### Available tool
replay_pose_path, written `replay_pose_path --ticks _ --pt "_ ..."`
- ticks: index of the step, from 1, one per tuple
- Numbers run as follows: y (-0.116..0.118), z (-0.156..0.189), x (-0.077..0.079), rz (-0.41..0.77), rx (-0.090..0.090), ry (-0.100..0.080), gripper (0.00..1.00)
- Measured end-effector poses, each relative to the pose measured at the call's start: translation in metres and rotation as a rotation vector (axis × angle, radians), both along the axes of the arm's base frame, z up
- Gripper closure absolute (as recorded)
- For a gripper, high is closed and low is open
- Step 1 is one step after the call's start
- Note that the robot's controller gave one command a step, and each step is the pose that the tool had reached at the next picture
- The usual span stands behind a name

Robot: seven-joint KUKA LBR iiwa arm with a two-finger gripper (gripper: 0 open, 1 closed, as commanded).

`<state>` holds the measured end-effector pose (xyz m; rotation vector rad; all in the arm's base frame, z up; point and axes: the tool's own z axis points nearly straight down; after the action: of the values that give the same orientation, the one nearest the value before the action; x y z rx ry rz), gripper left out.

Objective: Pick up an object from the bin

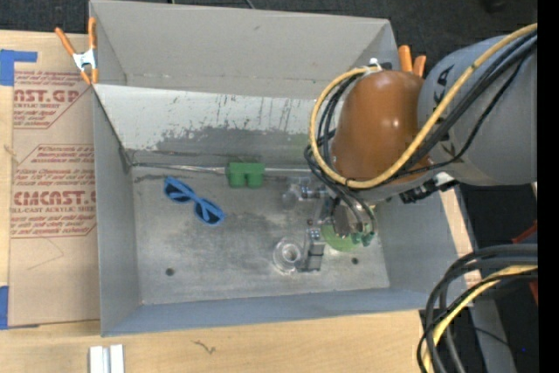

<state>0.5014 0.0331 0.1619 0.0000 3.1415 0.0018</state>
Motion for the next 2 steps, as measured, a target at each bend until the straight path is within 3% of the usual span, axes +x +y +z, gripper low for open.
replay_pose_path --ticks 1,2 --pt "-0.078 -0.066 0.008 -0.336 -0.003 0.004 0.0" --pt "-0.127 -0.085 0.039 -0.234 -0.003 -0.002 0.0"
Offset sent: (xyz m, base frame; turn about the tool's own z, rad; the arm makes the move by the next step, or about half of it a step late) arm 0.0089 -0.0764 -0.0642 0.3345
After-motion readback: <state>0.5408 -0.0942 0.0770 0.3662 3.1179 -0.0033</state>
